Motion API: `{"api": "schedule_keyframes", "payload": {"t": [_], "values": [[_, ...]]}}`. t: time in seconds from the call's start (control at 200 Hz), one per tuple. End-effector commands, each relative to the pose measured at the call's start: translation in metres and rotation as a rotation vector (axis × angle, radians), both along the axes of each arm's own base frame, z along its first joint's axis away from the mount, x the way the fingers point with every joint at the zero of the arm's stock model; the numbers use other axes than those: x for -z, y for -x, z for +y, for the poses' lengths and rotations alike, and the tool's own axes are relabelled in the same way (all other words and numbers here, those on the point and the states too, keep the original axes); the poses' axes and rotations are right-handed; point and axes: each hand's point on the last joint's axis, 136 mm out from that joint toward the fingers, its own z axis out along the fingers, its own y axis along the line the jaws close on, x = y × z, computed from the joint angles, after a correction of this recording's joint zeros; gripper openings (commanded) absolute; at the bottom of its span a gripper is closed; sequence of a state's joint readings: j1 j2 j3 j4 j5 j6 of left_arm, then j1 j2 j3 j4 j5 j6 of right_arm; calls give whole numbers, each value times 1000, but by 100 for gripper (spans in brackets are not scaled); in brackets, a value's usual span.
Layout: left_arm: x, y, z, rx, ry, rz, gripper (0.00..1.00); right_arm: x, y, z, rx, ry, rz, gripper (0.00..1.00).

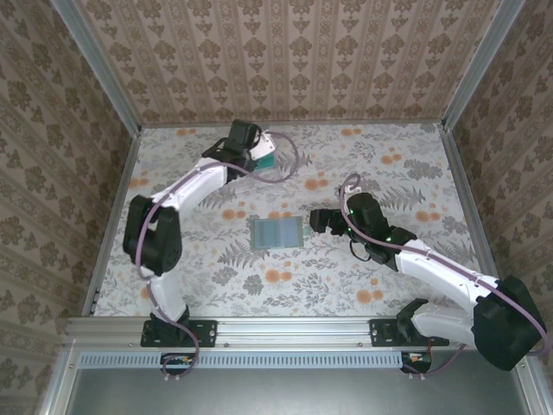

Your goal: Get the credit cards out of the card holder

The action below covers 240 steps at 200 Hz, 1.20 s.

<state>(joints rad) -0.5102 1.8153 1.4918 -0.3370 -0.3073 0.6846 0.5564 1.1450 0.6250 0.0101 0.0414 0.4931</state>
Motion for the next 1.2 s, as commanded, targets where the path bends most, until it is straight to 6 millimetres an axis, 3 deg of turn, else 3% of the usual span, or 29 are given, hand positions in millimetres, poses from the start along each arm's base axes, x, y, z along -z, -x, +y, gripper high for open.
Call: {"api": "schedule_keyframes", "payload": {"t": [0.0, 0.145, 0.16, 0.26, 0.345, 0.47, 0.61, 0.75, 0.885, 1.195], "values": [[-39, 23, 15, -145, 249, -23, 33, -2, -1, 15, -66, -33, -7, 100], [-53, 56, 47, -387, 531, -3, 43, 5, 3, 34, -144, 3, 19, 100], [-52, 57, 60, -437, 563, 3, 44, 6, 4, 37, -154, 7, 21, 100], [-43, 82, 80, -582, 784, 105, 50, 8, 8, 53, -210, 37, 22, 100], [-25, 107, 92, -720, 967, 195, 74, 12, 10, 64, -241, 60, 32, 91], [6, 139, 83, -740, 1157, 317, 74, 20, 13, 84, -300, 55, 69, 67], [43, 169, 65, -770, 1284, 489, 72, 56, 6, 95, -303, 95, 179, 36], [75, 191, 42, -769, 1307, 596, 70, 86, -1, 91, -257, 151, 249, 34], [95, 199, 20, -756, 1275, 659, 69, 106, -4, 84, -206, 193, 304, 33], [122, 200, -20, -725, 1192, 754, 62, 118, -6, 61, -114, 227, 330, 38]]}}
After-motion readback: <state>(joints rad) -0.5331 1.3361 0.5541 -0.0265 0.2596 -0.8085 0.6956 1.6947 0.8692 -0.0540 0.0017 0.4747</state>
